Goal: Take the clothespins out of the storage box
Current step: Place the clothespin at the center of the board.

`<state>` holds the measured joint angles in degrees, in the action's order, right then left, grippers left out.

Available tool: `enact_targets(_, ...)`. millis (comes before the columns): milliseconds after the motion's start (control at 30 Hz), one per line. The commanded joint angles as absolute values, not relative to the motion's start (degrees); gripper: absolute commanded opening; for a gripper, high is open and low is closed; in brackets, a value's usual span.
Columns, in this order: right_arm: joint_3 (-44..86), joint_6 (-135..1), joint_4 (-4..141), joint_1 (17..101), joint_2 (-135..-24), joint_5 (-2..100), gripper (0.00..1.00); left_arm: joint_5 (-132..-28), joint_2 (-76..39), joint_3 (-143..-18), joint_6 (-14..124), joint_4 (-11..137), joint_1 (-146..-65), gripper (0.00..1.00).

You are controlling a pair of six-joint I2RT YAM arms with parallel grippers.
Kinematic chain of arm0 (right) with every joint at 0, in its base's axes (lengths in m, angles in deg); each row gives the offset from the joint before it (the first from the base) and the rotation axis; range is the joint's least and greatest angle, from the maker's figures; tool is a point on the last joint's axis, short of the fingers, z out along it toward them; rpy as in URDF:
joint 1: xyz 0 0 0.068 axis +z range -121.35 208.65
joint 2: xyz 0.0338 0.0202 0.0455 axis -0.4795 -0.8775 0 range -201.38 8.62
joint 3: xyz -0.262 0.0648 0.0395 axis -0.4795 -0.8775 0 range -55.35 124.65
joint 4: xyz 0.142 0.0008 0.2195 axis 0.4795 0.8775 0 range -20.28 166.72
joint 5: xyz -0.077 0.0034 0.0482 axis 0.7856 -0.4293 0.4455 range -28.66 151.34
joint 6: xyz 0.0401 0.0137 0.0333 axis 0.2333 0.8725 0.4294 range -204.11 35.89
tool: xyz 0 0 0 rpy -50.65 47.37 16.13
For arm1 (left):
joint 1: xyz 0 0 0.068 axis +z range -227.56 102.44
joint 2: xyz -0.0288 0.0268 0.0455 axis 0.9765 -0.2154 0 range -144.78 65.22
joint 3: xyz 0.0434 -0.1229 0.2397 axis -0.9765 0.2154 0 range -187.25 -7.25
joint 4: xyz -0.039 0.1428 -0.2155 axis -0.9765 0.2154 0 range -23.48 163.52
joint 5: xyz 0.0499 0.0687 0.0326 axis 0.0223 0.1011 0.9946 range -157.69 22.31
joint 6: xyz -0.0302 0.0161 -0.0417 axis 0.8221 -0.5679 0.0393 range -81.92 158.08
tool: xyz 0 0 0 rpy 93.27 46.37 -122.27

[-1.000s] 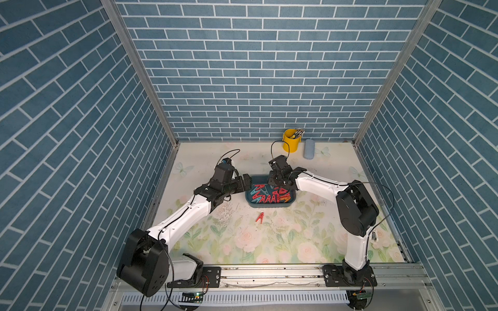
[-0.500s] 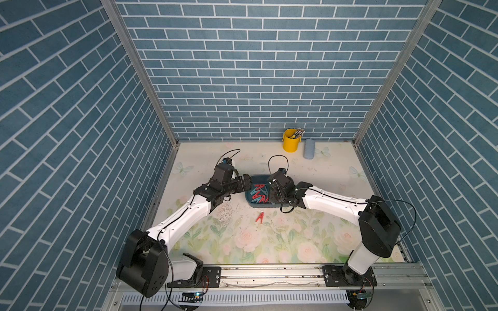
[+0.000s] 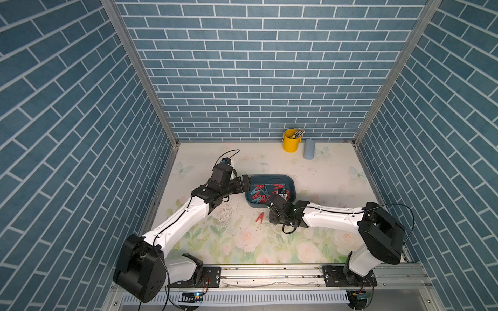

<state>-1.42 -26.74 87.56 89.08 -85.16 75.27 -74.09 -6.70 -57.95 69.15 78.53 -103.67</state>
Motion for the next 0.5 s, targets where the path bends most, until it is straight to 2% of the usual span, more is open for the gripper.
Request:
enact_targets(0,-1.27,-24.35,85.48,89.03,-87.05,76.64,0.07,-74.45,-4.91,-57.18,68.93,79.82,-103.18,0.99)
enact_targets(333,-1.06,-23.12,84.5,88.77,-90.59,78.3,0.08,-74.57,-2.72,-55.72,69.09,80.87,-103.2,0.99)
enact_targets(467,-0.76,-23.41,84.39,88.77,-91.01,78.13,0.18,-74.98,-2.2,-55.33,69.11,80.96,-103.18,0.99)
